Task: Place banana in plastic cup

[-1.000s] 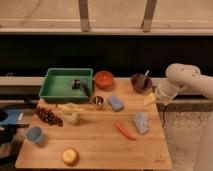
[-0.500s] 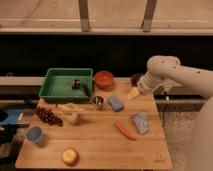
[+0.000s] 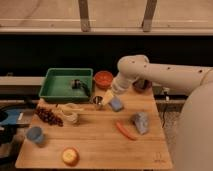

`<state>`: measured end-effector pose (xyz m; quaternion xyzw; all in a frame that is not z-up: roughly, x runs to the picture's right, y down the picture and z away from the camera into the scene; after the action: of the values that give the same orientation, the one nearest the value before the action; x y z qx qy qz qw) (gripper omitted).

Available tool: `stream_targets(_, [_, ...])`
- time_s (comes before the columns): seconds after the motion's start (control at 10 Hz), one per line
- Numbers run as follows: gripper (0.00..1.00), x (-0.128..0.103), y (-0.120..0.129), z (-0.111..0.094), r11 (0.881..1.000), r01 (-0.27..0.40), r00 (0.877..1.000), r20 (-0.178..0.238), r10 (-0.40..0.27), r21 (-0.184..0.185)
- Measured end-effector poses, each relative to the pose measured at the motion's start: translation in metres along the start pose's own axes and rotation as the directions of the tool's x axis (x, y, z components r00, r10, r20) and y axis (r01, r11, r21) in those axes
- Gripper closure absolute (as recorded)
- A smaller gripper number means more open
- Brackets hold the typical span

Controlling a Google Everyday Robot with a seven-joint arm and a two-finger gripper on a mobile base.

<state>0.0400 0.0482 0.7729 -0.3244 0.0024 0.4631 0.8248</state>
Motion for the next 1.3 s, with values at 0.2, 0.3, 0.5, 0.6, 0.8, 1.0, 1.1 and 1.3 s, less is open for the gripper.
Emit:
stream_targets(0.2, [0.2, 0.002, -0.004, -0.001, 1.0, -0.003, 1.0, -0.001, 0.003, 0.008])
stream_targets(0.3, [0.2, 0.002, -0.002, 0.0, 1.0, -0.001, 1.0, -0.002, 0.001, 0.007])
stream_targets(0.5, [0.2, 0.006, -0.004, -0.003, 1.0, -0.002, 1.0, -0.001, 0.002, 0.016])
stream_targets(0.6, [0.2, 0.007, -0.005, -0.01, 1.0, 0.005, 1.0, 0.006, -0.005, 0.025])
stream_targets(0.8, [0.2, 0.005, -0.003, -0.013, 0.999, 0.042, 0.999, 0.005, -0.042, 0.024])
stream_targets(1.0, [0.2, -0.017, 0.011, -0.004, 0.995, 0.096, 0.995, 0.004, -0.096, 0.009])
stream_targets(1.1, [0.2, -0.031, 0.02, 0.002, 0.992, 0.127, 0.992, 0.004, -0.127, -0.002])
stream_targets(1.3, [0.2, -0.061, 0.045, 0.016, 0.979, 0.2, 0.98, 0.008, -0.199, -0.032])
